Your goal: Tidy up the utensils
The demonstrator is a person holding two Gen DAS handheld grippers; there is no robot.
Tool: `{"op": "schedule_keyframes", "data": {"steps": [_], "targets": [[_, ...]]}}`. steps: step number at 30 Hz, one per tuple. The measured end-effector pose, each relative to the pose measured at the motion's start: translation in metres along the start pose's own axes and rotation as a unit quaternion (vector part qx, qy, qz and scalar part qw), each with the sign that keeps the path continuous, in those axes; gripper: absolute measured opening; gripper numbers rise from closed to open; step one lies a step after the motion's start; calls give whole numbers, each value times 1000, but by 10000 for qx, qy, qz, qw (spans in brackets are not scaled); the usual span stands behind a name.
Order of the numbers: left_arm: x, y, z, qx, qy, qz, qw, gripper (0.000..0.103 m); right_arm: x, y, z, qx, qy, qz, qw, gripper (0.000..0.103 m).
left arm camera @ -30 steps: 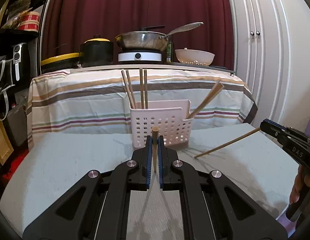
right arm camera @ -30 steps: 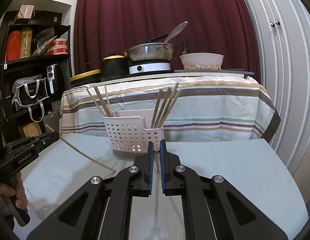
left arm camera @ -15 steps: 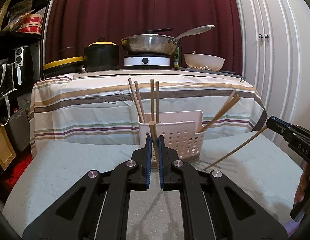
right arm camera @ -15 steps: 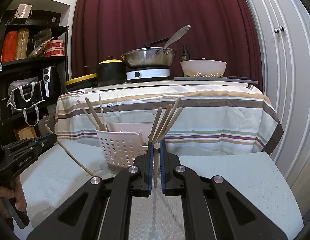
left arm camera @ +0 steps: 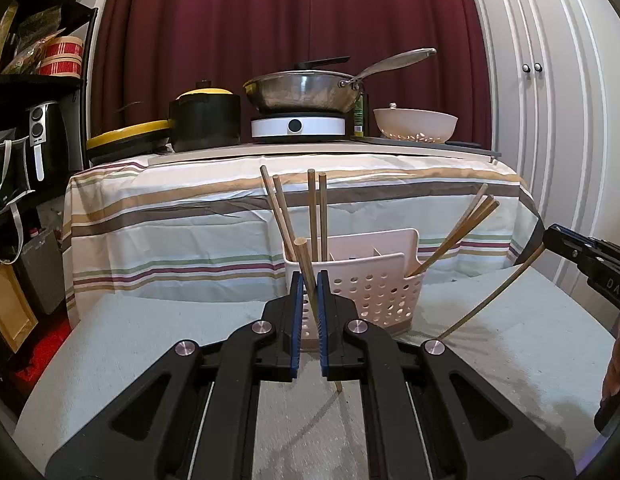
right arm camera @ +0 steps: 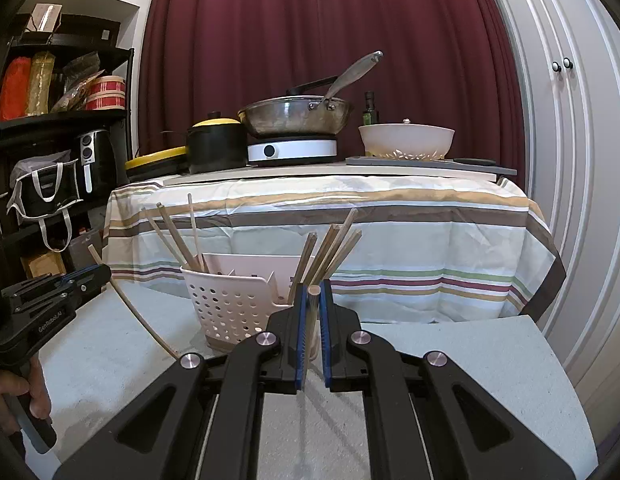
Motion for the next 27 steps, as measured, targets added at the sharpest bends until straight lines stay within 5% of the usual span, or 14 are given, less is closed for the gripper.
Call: {"op": "schedule_keyframes", "data": {"steps": [27], "targets": [[-6, -1, 21, -89, -154, -271, 9995, 6, 5, 1, 12, 204, -18, 285, 9994, 7]]}}
Point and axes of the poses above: each gripper's, at about its wrist camera, not at the fingertips, and x roughly the way its jaws point, y to its left, z to its top, the point moved 7 cm from there along x, roughly the way its jaws point, and after that the axes turned 1 degree about -y, right-handed, at the moved point
